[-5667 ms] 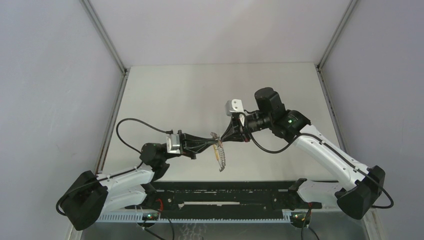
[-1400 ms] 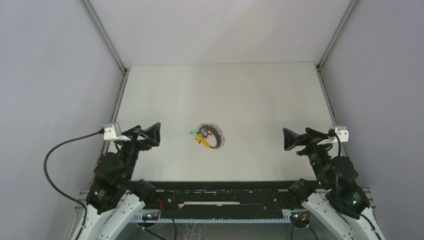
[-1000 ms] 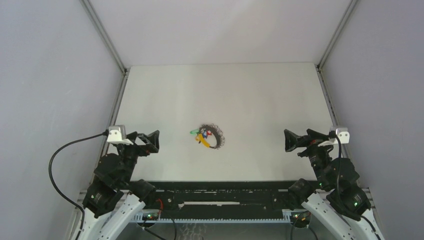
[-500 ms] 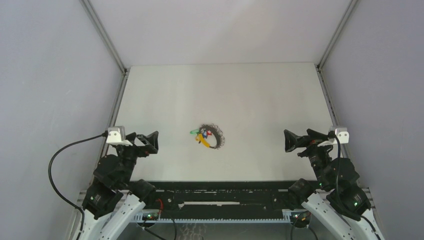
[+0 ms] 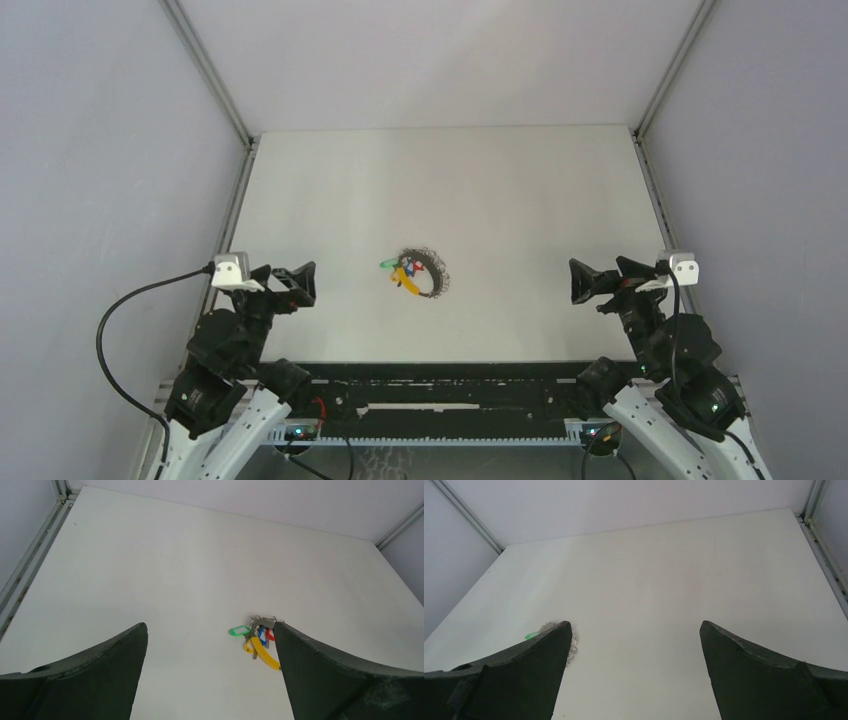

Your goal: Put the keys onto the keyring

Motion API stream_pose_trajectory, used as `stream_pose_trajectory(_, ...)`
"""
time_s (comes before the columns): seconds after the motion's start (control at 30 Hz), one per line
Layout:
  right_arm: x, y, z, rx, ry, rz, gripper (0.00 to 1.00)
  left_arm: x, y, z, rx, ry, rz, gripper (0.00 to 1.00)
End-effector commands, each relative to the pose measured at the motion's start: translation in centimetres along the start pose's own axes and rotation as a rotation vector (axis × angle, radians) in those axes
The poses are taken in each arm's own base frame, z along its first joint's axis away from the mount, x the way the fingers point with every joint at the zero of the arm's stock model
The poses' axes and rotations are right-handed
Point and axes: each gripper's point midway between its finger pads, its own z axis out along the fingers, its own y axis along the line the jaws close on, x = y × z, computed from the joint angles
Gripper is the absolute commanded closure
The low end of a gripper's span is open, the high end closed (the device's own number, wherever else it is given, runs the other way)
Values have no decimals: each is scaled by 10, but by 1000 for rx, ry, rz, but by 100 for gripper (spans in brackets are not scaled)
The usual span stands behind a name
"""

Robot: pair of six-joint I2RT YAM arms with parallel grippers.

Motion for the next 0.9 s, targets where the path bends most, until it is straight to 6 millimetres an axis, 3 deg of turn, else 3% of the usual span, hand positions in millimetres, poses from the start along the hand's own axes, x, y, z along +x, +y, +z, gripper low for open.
stream_pose_trajectory(0.0,-15,-2,-4,6,-20,-43,0,0,-1,2,6,-3,12,0)
stream_pose_trajectory(0.4,3,-7,2,27,33,-109,0,7,-5,7,21,15,-7,0)
stream_pose_trajectory(0.87,5,-7,4,23,21,-99,0,11,-2,16,-5,44,1,0)
